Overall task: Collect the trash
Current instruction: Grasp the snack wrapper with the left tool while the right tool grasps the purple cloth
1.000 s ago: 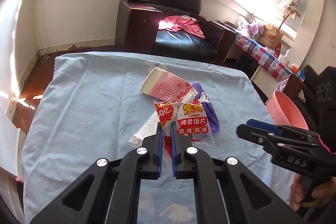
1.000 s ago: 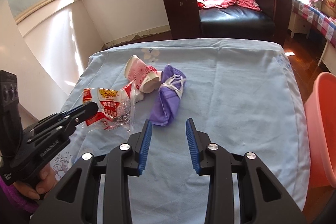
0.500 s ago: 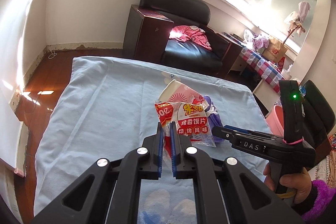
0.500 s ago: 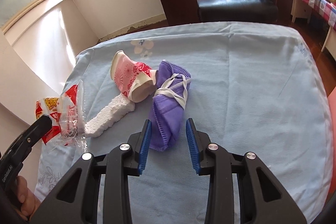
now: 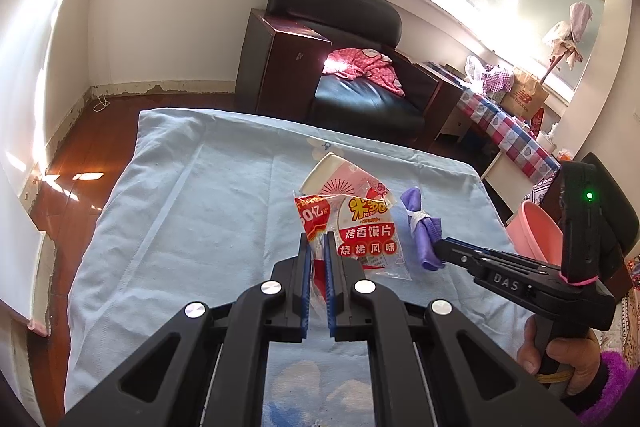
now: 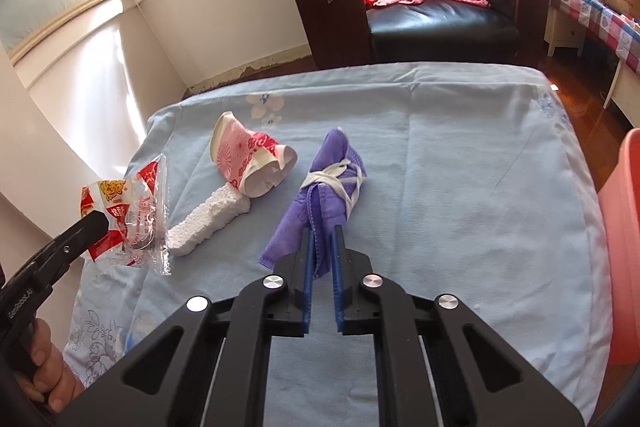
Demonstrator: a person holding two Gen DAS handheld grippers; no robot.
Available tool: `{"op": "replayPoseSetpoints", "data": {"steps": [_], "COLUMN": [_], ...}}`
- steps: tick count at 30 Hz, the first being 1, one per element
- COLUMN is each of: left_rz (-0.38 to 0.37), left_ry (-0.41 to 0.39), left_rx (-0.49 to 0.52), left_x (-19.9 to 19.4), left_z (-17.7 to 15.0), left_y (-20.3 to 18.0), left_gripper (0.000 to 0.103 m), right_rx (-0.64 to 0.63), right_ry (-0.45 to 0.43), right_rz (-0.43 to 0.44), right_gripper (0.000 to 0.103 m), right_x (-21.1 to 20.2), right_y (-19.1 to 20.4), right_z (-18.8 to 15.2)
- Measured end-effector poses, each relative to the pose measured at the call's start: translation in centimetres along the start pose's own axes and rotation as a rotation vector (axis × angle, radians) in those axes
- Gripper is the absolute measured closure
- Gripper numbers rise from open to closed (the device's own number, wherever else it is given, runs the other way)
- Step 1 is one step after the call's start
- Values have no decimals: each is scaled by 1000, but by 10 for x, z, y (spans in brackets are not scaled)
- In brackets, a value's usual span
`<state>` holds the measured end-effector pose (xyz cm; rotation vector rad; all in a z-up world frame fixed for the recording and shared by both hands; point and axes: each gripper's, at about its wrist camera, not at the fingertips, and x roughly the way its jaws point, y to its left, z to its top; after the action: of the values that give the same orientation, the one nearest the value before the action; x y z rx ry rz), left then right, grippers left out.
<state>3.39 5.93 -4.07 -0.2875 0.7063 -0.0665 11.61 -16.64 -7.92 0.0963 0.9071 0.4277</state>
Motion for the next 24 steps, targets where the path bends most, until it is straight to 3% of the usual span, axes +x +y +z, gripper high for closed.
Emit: {"op": "replayPoseSetpoints", "data": {"steps": [9,16,18,20,24], "left_rz": [-19,-36,-34,-31,-19], "left_ry": [-17,-29,-28,-27,-23], "left_rx": [27,58,60,59,56], "left_x": [-4,-8,-10,-11,-13], "left_z": [4,5,5,5,5], "left_y": [-21,-39,-40,-38,-32], "left_gripper": [97,97,97,97,97], "right_rx": [36,62,69,65,48], "right_ry": [-126,-50,-16,-1,42], "right_rz": [-27,24,38,46,38], "right_gripper": [95,94,86,64,63], "right_x": [-57,-50,-37,-27,-2], "right_y": [-22,-28,-27,-24,-15], "right_z": [-1,-5,-4,-4,-2]}}
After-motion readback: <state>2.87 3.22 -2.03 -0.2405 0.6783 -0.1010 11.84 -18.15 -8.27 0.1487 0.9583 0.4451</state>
